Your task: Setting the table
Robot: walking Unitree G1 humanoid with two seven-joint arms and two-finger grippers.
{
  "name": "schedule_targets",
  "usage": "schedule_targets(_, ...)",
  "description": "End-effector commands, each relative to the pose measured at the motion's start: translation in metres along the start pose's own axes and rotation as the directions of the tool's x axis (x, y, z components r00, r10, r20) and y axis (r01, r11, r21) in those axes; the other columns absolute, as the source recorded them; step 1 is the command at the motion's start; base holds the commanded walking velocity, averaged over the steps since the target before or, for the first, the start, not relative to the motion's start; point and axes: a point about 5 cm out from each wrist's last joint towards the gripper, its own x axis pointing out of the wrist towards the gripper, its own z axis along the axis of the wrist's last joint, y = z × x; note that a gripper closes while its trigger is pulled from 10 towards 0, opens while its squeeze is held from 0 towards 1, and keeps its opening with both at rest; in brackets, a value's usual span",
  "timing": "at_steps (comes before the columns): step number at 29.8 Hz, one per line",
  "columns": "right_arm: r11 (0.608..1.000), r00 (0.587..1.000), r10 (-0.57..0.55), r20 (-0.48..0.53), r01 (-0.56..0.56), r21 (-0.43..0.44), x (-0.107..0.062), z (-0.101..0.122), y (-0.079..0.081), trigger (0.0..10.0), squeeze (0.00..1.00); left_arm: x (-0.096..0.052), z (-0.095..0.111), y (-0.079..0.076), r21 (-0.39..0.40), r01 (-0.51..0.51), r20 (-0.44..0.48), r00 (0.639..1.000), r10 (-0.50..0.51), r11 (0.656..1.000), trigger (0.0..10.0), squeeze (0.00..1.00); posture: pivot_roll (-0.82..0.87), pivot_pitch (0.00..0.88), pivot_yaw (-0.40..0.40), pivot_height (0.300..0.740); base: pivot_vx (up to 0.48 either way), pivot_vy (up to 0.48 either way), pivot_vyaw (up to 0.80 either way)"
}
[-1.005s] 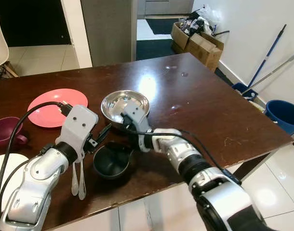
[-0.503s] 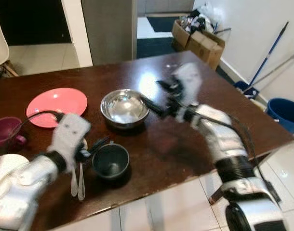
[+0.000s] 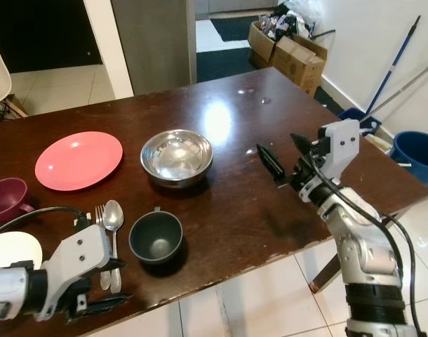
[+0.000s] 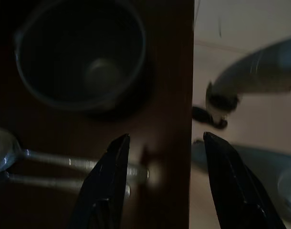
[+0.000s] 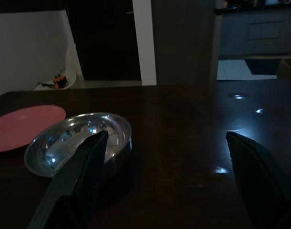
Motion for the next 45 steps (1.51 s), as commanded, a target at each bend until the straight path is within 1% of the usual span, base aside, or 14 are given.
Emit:
schedule_targets(1, 1.0, 1.0, 0.004, -0.007, -0.004, 0.012, -0.001, -0.001, 0.003, 10.0, 0.0, -0.002, -0.006, -0.001, 0.001, 0.011, -0.025, 1.0, -0.011, 1.0, 10.0, 0.0, 0.03, 0.036, 0.093, 0.74, 0.0, 0.0, 0.0)
schedule_targets(4, 1.0, 1.0, 0.004, -0.01, -0.004, 0.016, 0.002, -0.001, 0.003, 10.0, 0.0, 0.01, -0.017, 0.001, -0.039, -0.048, -0.05, 0.998, 0.046, 0.998, 10.0, 0.0, 0.03, 0.032, 0.092, 0.74, 0.0, 0.0, 0.0)
schedule_targets(5, 1.0, 1.0, 0.004, -0.01, -0.004, 0.016, 0.002, -0.001, 0.003, 10.0, 0.0, 0.01, -0.017, 0.001, -0.039, -0.048, -0.05, 0.998, 0.046, 0.998, 10.0, 0.0, 0.03, 0.032, 0.092, 0.74, 0.0, 0.0, 0.0)
schedule_targets(6, 1.0, 1.0, 0.004, -0.011, -0.003, 0.018, 0.003, 0.0, 0.004, 10.0, 0.0, 0.023, -0.024, -0.002, -0.049, -0.081, -0.064, 0.995, 0.078, 0.995, 10.0, 0.0, 0.03, 0.03, 0.088, 0.74, 0.0, 0.0, 0.0)
schedule_targets(8, 1.0, 1.0, 0.006, -0.011, -0.006, 0.02, 0.005, 0.001, 0.005, 10.0, 0.0, 0.035, -0.027, -0.006, -0.086, -0.098, -0.049, 0.994, 0.094, 0.991, 10.0, 0.0, 0.03, 0.03, 0.088, 0.74, 0.0, 0.0, 0.0)
schedule_targets(11, 1.0, 1.0, 0.006, -0.013, -0.006, 0.019, 0.005, 0.002, 0.005, 10.0, 0.0, 0.04, -0.028, -0.007, -0.111, -0.107, -0.045, 0.994, 0.102, 0.988, 10.0, 0.0, 0.03, 0.03, 0.088, 0.74, 0.0, 0.0, 0.0)
schedule_targets(15, 1.0, 1.0, 0.009, -0.015, -0.008, 0.023, 0.007, 0.005, 0.004, 10.0, 0.0, 0.056, -0.027, -0.017, -0.2, -0.104, -0.003, 0.994, 0.105, 0.974, 10.0, 0.0, 0.02, 0.035, 0.087, 0.74, 0.0, 0.0, 0.0)
schedule_targets(18, 1.0, 1.0, 0.009, -0.016, -0.009, 0.024, 0.007, 0.005, 0.003, 10.0, 0.0, 0.059, -0.026, -0.018, -0.219, -0.115, -0.001, 0.993, 0.117, 0.969, 10.0, 0.0, 0.02, 0.039, 0.089, 0.74, 0.0, 0.0, 0.0)
schedule_targets(19, 1.0, 1.0, 0.009, -0.017, -0.009, 0.025, 0.007, 0.005, 0.003, 10.0, 0.0, 0.062, -0.025, -0.019, -0.235, -0.126, 0.002, 0.992, 0.13, 0.964, 10.0, 0.0, 0.03, 0.04, 0.089, 0.74, 0.0, 0.0, 0.0)
schedule_targets(20, 1.0, 1.0, 0.008, -0.02, -0.007, 0.027, 0.008, 0.004, 0.002, 10.0, 0.0, 0.071, -0.025, -0.02, -0.271, -0.174, -0.014, 0.984, 0.177, 0.947, 10.0, 0.0, 0.03, 0.042, 0.09, 0.74, 0.0, 0.0, 0.0)
schedule_targets(27, 0.999, 1.0, 0.009, -0.023, -0.008, 0.034, 0.009, 0.004, 0.003, 10.0, 0.0, 0.084, -0.026, -0.018, -0.324, -0.247, -0.054, 0.969, 0.243, 0.913, 10.0, 0.0, 0.03, 0.044, 0.09, 0.74, 0.0, 0.0, 0.0)
schedule_targets(30, 0.999, 1.0, 0.012, -0.024, -0.012, 0.038, 0.01, 0.004, 0.004, 10.0, 0.0, 0.097, -0.022, -0.013, -0.394, -0.309, -0.077, 0.95, 0.304, 0.866, 10.0, 0.0, 0.03, 0.043, 0.09, 0.74, 0.0, 0.0, 0.0)
schedule_targets(38, 0.999, 1.0, 0.013, -0.022, -0.012, 0.038, 0.011, 0.004, 0.004, 10.0, 0.0, 0.111, -0.011, -0.011, -0.43, -0.327, -0.072, 0.942, 0.328, 0.842, 10.0, 0.0, 0.02, 0.044, 0.09, 0.74, 0.0, 0.0, 0.0)
schedule_targets(45, 0.999, 1.0, 0.019, -0.018, -0.018, 0.042, 0.014, 0.005, 0.006, 10.0, 0.0, 0.129, 0.0, -0.004, -0.452, -0.349, -0.075, 0.932, 0.355, 0.821, 10.0, 0.0, 0.02, 0.042, 0.089, 0.74, 0.0, 0.0, 0.0)
